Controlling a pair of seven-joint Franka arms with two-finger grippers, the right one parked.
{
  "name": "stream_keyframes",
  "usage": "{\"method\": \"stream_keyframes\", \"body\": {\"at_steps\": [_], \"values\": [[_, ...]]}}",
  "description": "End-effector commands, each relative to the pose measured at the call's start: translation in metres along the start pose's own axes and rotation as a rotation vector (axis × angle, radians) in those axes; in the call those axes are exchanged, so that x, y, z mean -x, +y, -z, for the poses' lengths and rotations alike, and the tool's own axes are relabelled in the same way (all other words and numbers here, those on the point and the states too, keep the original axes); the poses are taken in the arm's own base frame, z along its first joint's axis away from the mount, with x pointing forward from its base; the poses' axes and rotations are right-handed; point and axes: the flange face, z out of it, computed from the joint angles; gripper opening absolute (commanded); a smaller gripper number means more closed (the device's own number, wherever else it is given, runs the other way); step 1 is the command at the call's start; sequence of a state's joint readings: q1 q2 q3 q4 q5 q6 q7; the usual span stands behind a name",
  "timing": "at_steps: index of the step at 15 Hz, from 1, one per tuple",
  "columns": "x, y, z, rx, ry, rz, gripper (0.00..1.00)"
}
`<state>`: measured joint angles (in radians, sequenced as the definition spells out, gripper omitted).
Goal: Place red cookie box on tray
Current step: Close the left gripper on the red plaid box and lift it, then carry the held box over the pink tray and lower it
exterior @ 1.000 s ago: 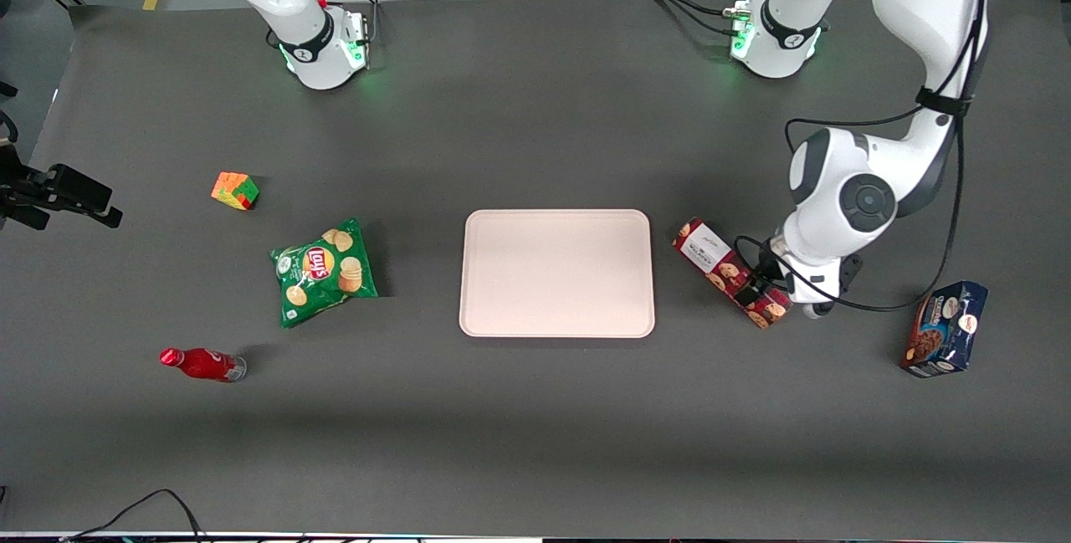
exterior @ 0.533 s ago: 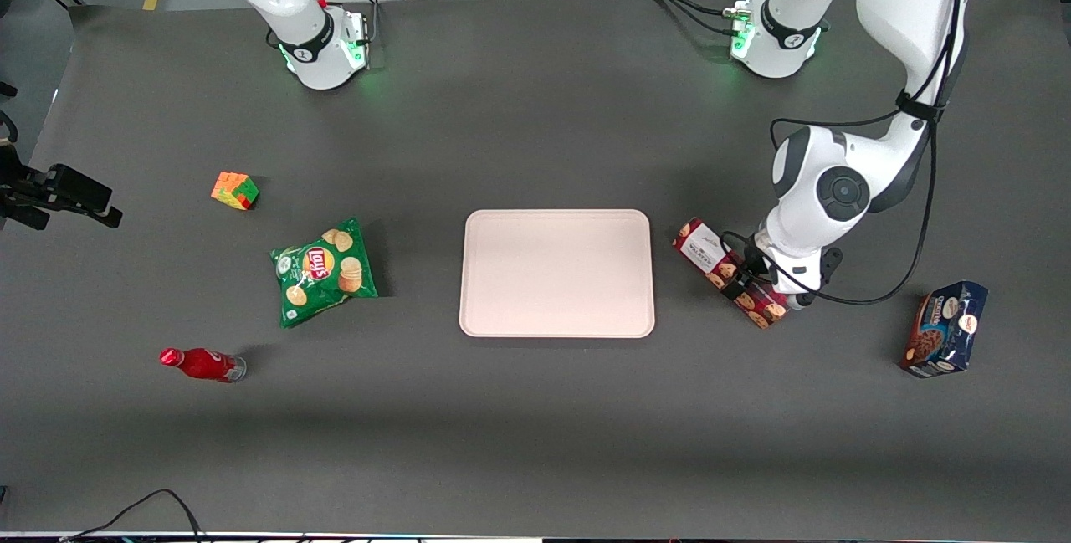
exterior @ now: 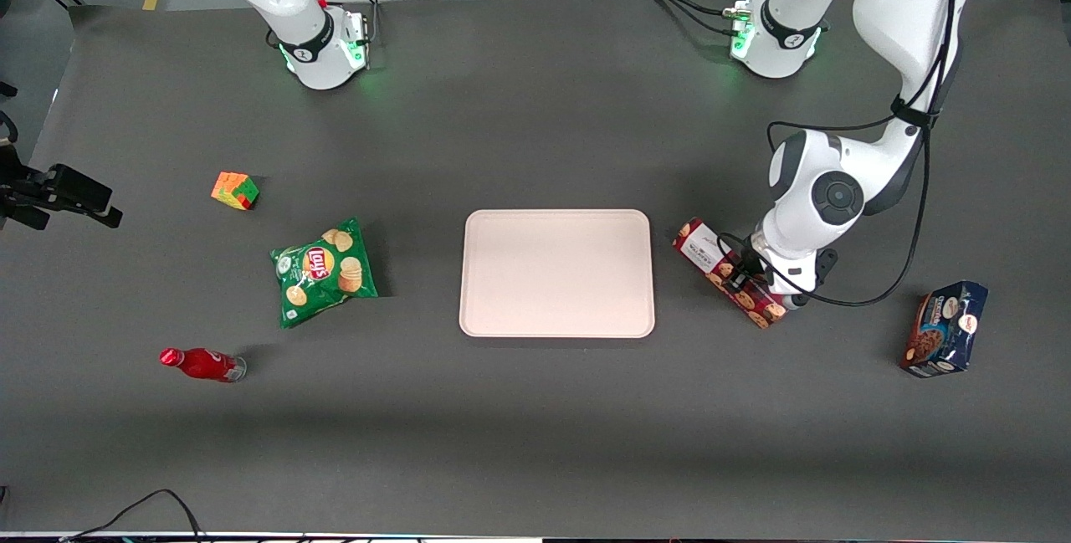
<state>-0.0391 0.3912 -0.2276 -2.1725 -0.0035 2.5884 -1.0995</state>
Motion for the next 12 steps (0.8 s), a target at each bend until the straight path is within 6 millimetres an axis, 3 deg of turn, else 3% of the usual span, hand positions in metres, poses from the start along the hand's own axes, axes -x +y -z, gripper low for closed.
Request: {"method": "stream_keyframes", "body": {"at_steps": [1, 5, 7, 12], "values": [[0.004, 0.005, 0.006, 0.013, 0.021, 0.002, 0.2], [0.002, 0.019, 0.028, 0.032, 0.042, -0.067, 0.11], [-0.002, 0.027, 0.051, 0.03, 0.05, -0.124, 0.09], [-0.019, 0.064, 0.133, -0.049, 0.012, -0.382, 0.09]]}}
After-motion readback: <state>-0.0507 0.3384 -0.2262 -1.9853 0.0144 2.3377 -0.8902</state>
